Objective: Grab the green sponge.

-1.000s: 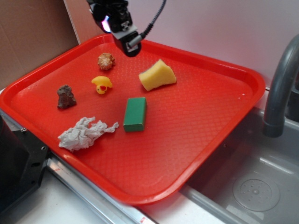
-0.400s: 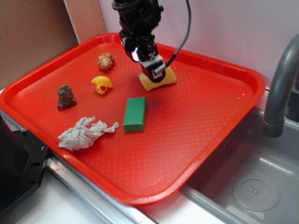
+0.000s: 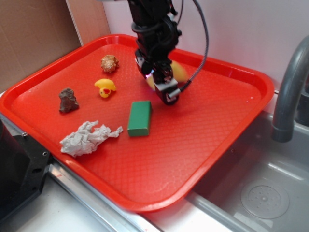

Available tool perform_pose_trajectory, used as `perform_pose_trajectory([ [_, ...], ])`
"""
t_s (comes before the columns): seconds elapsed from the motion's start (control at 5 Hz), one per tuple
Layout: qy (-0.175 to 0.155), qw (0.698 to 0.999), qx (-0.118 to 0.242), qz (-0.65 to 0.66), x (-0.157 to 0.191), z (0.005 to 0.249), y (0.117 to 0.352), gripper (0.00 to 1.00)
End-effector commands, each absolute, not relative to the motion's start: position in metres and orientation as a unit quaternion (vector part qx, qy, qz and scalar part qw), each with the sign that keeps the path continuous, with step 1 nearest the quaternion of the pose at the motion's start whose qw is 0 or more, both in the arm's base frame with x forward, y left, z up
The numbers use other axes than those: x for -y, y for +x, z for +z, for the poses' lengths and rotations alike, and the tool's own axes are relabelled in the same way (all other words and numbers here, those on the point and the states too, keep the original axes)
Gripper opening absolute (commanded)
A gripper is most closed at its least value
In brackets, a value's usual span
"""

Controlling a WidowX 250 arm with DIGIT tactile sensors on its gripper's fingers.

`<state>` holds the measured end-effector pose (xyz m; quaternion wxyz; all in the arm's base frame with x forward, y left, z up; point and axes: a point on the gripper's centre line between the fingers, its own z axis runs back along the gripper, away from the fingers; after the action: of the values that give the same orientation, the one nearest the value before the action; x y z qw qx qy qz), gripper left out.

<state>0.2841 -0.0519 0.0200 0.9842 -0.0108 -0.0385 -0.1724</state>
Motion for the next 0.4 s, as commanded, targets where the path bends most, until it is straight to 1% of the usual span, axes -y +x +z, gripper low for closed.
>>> perform_pose_trajectory([
  [0.0, -0.012, 0.98, 0.042, -0.195, 0.0619, 0.001, 0.2884, 0.56],
  [0.2, -0.002, 0.981, 0.041, -0.189, 0.0625, 0.0008, 0.284, 0.0],
])
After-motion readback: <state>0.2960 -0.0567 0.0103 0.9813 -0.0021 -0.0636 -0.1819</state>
